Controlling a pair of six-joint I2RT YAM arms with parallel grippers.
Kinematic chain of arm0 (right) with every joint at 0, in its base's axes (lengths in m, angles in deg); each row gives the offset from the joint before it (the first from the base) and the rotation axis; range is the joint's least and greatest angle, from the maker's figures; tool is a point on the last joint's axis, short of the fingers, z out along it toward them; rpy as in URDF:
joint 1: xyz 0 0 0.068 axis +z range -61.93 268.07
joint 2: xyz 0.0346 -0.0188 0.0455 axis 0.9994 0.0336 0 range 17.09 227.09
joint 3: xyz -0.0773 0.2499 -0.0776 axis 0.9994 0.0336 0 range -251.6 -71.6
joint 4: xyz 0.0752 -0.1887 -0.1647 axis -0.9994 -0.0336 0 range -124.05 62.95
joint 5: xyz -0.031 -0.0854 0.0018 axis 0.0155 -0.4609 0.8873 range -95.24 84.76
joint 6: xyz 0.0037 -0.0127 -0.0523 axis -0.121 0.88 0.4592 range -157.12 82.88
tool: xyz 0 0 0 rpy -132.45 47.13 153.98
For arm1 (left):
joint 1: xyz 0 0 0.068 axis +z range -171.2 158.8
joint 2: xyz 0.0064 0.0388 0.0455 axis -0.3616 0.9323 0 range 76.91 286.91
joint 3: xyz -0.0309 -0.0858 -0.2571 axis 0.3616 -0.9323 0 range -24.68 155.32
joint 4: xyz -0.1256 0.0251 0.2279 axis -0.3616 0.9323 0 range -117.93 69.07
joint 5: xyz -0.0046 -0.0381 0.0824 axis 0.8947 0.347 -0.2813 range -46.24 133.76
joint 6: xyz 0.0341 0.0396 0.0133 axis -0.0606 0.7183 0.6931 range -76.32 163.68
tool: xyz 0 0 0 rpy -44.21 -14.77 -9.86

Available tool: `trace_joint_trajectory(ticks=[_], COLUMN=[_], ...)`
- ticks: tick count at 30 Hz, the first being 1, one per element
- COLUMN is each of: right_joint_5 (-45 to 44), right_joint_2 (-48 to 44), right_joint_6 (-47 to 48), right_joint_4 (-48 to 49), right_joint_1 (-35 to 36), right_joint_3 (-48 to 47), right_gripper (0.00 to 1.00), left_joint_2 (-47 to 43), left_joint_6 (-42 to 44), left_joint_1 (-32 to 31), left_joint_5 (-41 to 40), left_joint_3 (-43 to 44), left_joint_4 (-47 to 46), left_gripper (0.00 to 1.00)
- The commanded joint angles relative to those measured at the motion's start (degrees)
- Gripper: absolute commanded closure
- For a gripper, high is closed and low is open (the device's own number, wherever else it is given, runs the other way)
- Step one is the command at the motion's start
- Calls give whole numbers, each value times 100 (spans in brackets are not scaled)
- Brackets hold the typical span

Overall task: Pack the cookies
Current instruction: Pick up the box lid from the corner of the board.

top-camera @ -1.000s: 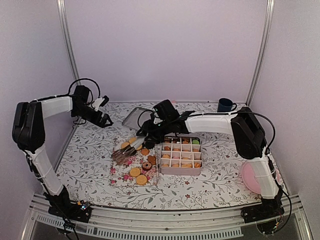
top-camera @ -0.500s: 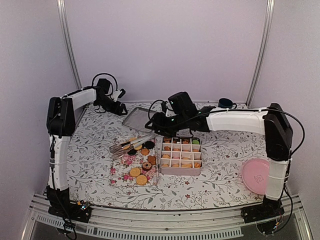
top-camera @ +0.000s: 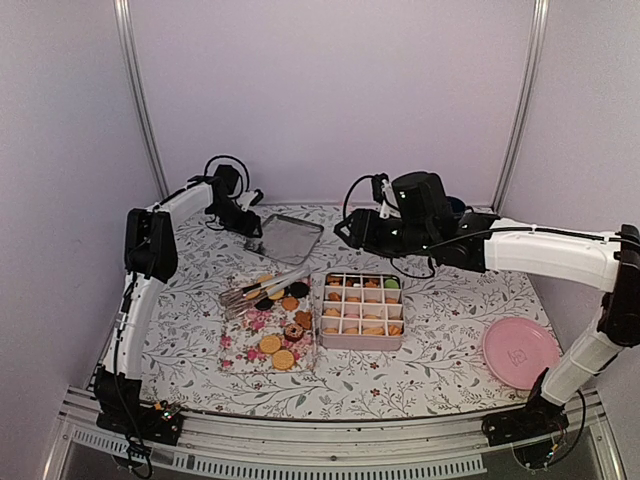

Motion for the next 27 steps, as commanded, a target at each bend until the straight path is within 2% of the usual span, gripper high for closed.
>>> trace_joint_trajectory(ticks=[1,7,12,15,23,27], right_joint_5=[-474,-678,-797,-866,-1039,-1054], right_joint_2=[-271,-331,-392,-435,-406,-289], right_joint_6=[248,389,471,497,640,650], right_joint_4=[-227,-338,-428,-452,-491,-495], right_joint_1=[-5,-7,-9,-8,-11,-7], right_joint_3=[106,241,255,277,310,342], right_gripper=[45,46,46,47,47,46], left_joint_2=[292,463,449,406,199,110], left_joint_6=[83,135,114,75,-108,-140], left_joint_1=[-108,-106,-108,-110,-138,-188], left_joint_5=[-215,-95,155,314,543,523], left_joint_3=[355,515,515,516,636,964], left_joint_4=[319,597,731,770,616,434], left_gripper=[42,70,82,100,100,100])
